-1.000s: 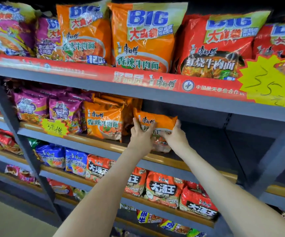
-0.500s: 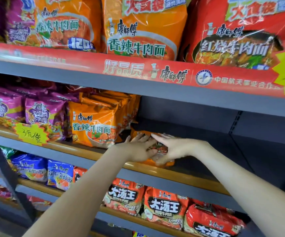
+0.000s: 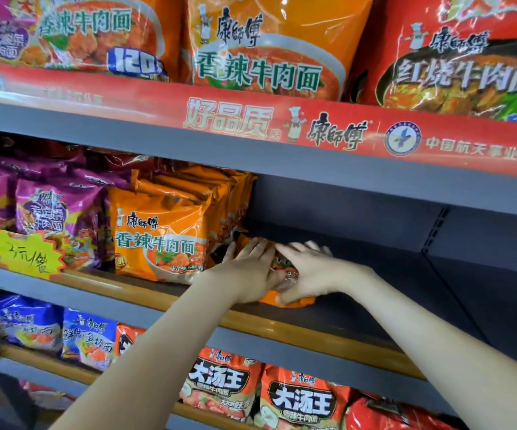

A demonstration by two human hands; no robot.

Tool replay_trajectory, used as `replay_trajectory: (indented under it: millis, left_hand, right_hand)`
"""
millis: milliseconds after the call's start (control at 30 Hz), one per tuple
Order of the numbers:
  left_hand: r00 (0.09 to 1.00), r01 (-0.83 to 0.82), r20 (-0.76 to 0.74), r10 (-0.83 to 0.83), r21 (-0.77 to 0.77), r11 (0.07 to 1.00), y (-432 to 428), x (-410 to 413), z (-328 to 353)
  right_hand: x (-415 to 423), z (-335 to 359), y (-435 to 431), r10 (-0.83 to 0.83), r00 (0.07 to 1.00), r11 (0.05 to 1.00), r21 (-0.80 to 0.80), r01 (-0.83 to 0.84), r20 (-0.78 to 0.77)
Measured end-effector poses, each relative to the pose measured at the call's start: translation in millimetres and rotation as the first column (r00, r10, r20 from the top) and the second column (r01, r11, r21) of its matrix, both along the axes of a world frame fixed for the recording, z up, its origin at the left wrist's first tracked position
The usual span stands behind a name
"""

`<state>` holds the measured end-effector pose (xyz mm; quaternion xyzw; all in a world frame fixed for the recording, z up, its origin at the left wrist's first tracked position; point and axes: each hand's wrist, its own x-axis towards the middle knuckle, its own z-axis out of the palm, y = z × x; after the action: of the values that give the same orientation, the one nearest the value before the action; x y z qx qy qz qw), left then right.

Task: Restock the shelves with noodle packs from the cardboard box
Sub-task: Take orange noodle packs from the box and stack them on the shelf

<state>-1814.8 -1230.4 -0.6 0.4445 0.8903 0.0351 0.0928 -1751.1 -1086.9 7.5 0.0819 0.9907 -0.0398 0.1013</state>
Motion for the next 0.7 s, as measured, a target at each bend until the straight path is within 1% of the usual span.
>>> replay_trajectory:
  millis: [133, 200, 300, 367, 433, 500, 567, 700]
  left_hand:
    - [0.999, -0.027, -0.017, 0.028, 0.080, 0.996, 3, -5, -9]
    - [1.000, -0.020, 0.000, 0.020, 0.114, 0.993, 4, -7, -11]
    - [0.998, -0.031, 0.052, 0.024, 0.155, 0.987, 3, -9, -13]
    - [0.997, -0.034, 0.073, 0.023, 0.148, 0.988, 2, -11, -12]
    - [0.999, 0.000, 0.041, -0.007, 0.164, 0.986, 4, -13, -12]
    - [0.999, 0.039, -0.007, -0.039, 0.229, 0.973, 6, -15, -14]
    - [0.998, 0.057, -0.032, -0.050, 0.276, 0.960, 7, -17, -14]
    - [0.991, 0.117, -0.104, -0.084, 0.359, 0.926, 7, -16, -12]
  right_hand:
    - [1, -7, 3, 0.029, 0.993, 0.999, 0.031, -0.026, -0.113]
    - [1, -9, 4, 0.043, 0.990, 0.999, 0.035, -0.039, -0.135]
    - [3, -11, 8, -0.024, 0.999, 0.997, -0.069, 0.021, -0.045]
    - [2, -13, 9, -0.047, 0.999, 0.992, -0.118, 0.048, 0.009]
    - [-3, -12, 8, -0.050, 0.998, 0.991, -0.123, 0.054, 0.033]
    - [-9, -9, 8, -0.058, 0.998, 0.990, -0.126, 0.060, 0.027]
    - [-12, -6, 8, -0.071, 0.997, 0.990, -0.125, 0.069, -0.006]
    - [-7, -11, 8, -0.077, 0.984, 0.995, -0.069, 0.066, -0.160]
